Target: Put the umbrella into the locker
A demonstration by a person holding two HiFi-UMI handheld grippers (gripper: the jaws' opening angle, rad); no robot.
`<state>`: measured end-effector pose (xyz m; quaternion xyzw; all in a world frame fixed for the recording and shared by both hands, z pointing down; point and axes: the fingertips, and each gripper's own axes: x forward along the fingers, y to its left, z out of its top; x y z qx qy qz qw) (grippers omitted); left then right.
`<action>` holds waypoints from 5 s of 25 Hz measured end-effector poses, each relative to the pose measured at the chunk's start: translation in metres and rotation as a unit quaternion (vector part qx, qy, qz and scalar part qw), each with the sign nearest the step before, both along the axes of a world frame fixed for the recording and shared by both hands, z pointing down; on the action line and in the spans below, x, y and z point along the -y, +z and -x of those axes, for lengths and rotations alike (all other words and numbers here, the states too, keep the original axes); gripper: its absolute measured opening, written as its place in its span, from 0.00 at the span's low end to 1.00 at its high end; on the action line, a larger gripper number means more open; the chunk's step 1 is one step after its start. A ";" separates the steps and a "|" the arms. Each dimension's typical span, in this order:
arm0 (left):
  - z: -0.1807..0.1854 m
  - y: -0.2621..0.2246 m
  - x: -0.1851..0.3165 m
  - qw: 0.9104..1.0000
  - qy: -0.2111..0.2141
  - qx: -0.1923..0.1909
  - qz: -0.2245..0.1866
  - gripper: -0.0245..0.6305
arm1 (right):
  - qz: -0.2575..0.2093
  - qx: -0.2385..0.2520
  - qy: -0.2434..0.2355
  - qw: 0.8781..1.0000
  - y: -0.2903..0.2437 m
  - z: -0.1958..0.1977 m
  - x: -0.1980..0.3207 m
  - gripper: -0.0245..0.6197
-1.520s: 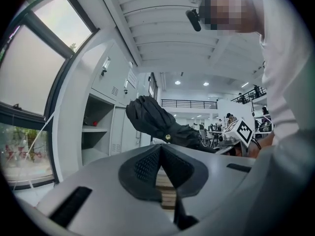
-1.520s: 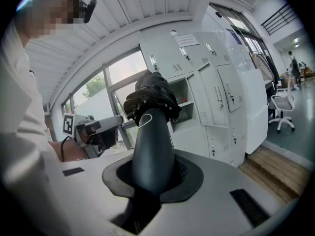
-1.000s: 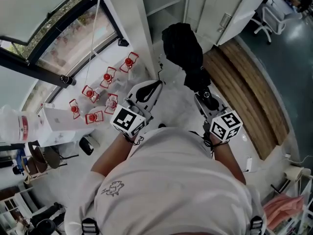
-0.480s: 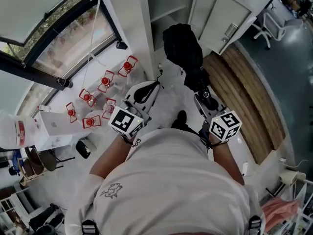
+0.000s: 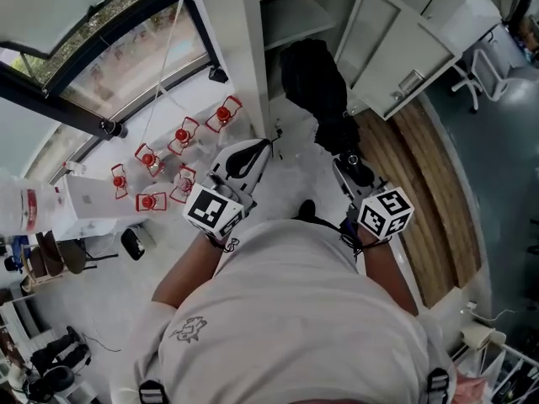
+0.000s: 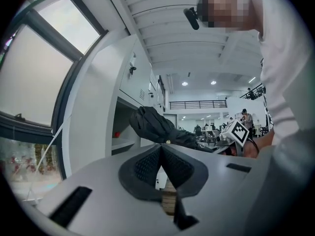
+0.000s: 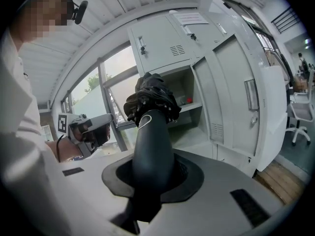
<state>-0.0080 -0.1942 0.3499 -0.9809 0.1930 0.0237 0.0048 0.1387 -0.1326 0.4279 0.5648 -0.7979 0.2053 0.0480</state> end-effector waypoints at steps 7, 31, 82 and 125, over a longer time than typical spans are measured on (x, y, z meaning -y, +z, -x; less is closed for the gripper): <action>-0.046 0.003 0.031 0.999 -0.044 -0.004 0.009 0.05 | 0.014 -0.002 -0.041 0.999 0.003 -0.045 0.033 0.20; -0.114 0.052 0.075 0.994 -0.097 0.006 0.041 0.05 | 0.117 -0.021 -0.087 0.989 0.102 -0.113 0.070 0.20; -0.080 0.090 0.169 0.992 -0.101 0.046 0.068 0.05 | 0.153 -0.119 -0.126 0.973 0.168 -0.050 0.353 0.23; -0.075 0.080 0.164 0.991 -0.111 0.036 0.070 0.05 | 0.131 -0.200 -0.129 0.962 0.152 -0.047 0.362 0.35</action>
